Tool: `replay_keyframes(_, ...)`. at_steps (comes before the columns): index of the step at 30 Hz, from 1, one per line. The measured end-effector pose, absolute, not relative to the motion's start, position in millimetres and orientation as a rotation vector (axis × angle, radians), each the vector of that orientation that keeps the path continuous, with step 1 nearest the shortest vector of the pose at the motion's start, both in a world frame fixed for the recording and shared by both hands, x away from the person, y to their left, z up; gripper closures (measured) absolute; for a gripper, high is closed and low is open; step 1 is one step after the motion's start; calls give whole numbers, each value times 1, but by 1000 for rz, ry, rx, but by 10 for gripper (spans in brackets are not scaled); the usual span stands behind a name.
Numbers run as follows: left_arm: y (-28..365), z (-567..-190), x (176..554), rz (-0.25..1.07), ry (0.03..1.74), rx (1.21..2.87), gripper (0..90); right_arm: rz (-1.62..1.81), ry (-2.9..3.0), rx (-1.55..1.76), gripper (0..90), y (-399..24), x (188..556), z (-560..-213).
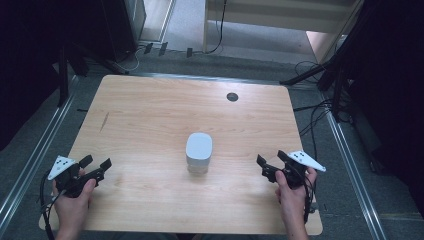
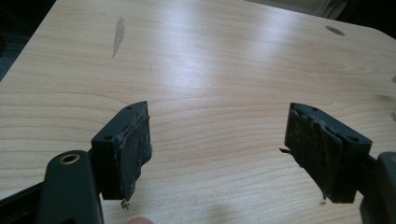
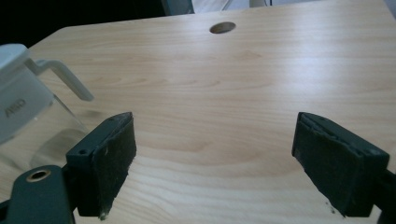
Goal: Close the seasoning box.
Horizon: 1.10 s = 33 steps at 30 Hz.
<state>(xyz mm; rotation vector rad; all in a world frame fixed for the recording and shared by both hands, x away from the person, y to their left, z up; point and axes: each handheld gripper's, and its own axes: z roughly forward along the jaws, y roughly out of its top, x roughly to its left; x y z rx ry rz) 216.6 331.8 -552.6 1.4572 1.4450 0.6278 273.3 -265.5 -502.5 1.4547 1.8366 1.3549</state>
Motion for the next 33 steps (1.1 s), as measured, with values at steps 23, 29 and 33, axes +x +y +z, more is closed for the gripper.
replay_keyframes(23, 333, -553, 217, 627, 1449, 1444, 227, 1147, 1746, 1579, 150, -352, 211, -547)
replay_keyframes(29, 336, -553, 219, 618, 1459, 1424, 228, 1260, 1697, 1632, 155, -367, 209, -548)
replay_keyframes(33, 335, -553, 219, 622, 1454, 1434, 237, 1270, 1688, 1645, 162, -369, 209, -548)
